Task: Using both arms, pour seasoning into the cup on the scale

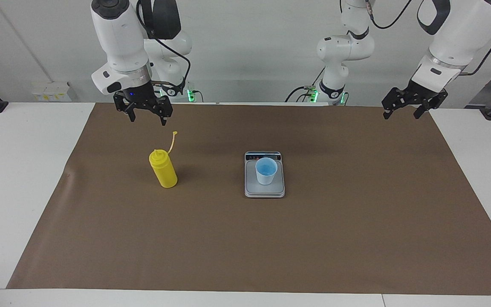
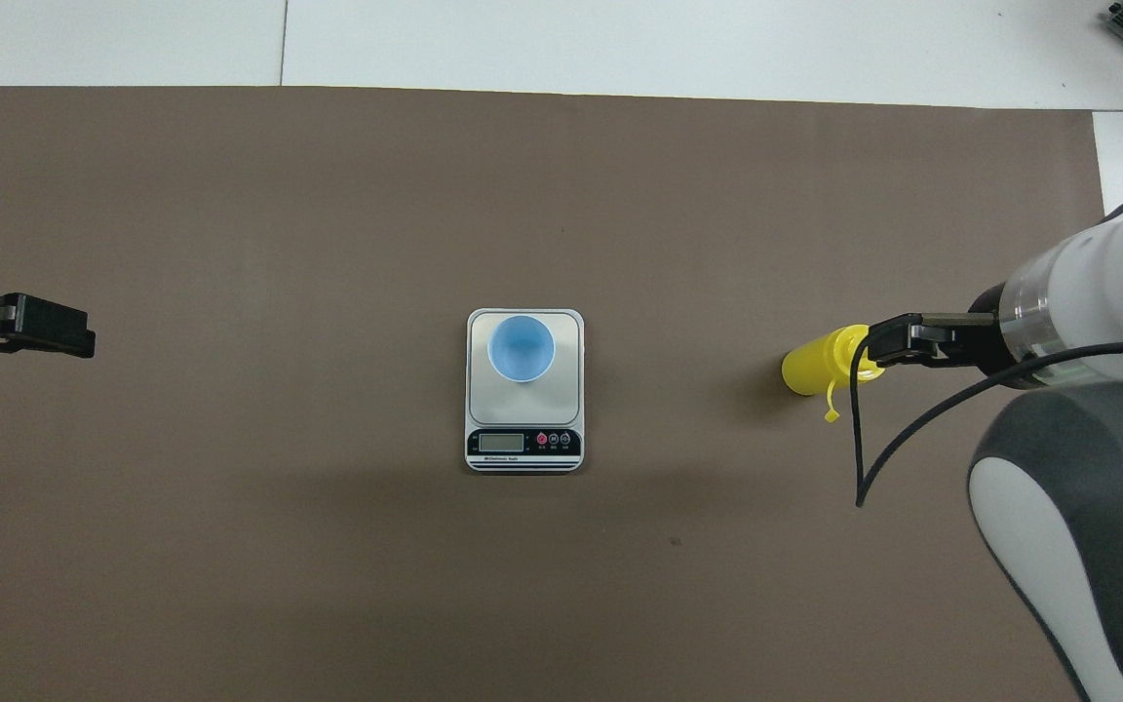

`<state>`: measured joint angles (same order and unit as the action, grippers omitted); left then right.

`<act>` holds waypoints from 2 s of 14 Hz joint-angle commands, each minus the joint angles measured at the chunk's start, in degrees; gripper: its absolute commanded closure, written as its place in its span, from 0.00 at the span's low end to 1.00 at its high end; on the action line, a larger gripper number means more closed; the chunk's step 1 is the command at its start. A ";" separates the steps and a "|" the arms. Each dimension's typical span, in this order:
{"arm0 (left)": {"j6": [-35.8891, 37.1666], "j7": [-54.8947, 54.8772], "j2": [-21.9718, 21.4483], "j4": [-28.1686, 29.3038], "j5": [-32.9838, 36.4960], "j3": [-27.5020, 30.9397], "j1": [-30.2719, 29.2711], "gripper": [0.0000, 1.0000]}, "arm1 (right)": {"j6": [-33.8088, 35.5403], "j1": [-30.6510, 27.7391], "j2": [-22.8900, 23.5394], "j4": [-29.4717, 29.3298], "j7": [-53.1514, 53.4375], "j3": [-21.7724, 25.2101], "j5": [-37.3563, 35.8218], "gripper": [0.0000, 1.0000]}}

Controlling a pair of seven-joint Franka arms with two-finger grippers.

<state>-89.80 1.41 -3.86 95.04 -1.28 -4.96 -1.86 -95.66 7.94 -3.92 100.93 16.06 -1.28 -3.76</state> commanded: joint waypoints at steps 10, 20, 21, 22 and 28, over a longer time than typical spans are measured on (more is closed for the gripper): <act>0.50 -0.53 -1.06 0.67 -0.47 -0.23 -0.69 0.00 | -2.86 0.06 -0.03 -0.65 -0.07 0.23 1.55 0.00; 0.50 -0.53 -1.06 0.67 -0.47 -0.23 -0.69 0.00 | 4.67 -4.42 6.64 -16.97 3.02 0.32 2.80 0.00; 0.50 -0.53 -1.06 0.67 -0.47 -0.23 -0.69 0.00 | 6.52 -5.21 7.87 -19.00 2.23 0.23 2.88 0.00; 0.50 -0.53 -1.06 0.67 -0.47 -0.23 -0.69 0.00 | 7.67 -5.56 8.75 -20.67 1.26 0.23 3.32 0.00; 0.50 -0.53 -1.06 0.67 -0.47 -0.23 -0.69 0.00 | 10.58 -7.32 6.05 -15.70 -4.63 0.14 5.08 0.00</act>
<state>-89.80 1.41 -3.86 95.04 -1.28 -4.96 -1.86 -85.89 2.35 3.52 83.16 14.37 -0.53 0.01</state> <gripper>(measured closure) 0.000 0.000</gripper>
